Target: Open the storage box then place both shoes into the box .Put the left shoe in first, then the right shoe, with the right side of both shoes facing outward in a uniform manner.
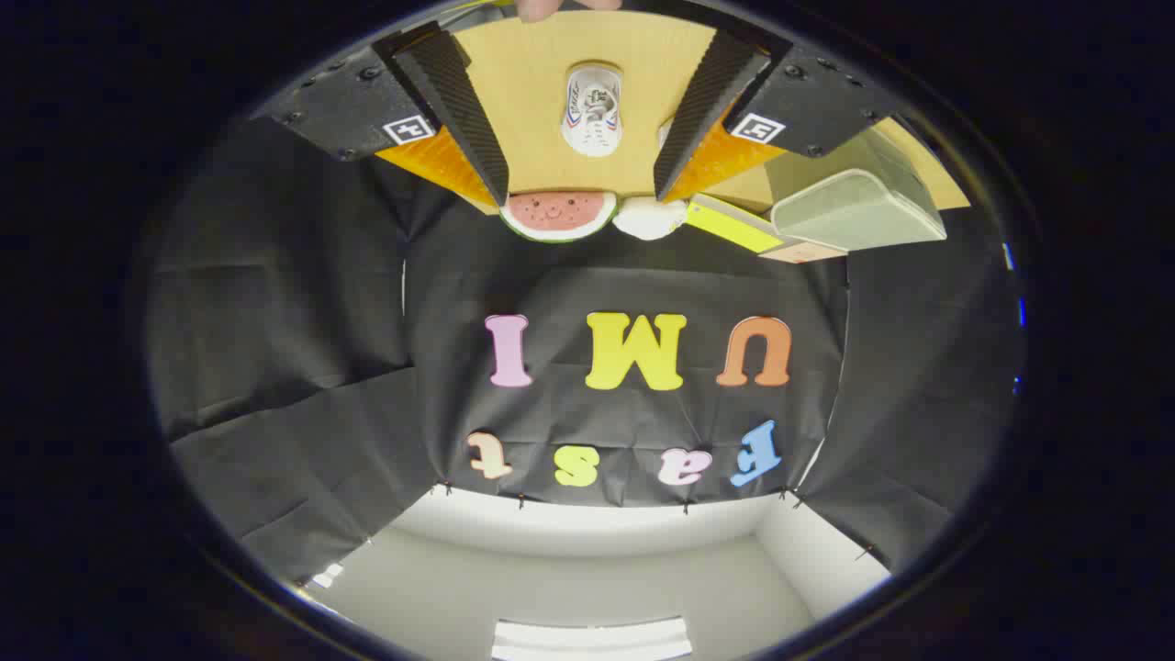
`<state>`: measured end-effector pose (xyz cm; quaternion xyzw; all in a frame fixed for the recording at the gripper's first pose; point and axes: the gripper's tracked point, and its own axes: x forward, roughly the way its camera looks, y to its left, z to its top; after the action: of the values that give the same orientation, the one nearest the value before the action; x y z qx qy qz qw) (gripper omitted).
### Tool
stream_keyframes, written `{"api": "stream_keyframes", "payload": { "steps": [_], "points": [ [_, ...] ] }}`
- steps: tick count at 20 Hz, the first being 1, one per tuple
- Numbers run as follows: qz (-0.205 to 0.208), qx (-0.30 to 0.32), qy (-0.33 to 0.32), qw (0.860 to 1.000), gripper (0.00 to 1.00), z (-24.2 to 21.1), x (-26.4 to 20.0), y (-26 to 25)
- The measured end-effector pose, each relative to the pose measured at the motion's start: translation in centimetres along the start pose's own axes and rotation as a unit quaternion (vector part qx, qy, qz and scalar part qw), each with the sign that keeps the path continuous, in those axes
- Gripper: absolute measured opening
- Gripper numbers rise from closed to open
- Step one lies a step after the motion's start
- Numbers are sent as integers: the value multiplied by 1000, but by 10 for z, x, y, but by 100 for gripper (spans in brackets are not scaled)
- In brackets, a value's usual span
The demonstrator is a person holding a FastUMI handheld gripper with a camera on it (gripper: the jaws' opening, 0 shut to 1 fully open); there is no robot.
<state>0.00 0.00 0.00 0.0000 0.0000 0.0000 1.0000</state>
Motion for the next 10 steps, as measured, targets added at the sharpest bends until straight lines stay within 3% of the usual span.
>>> {"api": "stream_keyframes", "payload": {
  "steps": [10],
  "points": [
    [6,26,0,1000,100,6,-2,7]
  ]
}}
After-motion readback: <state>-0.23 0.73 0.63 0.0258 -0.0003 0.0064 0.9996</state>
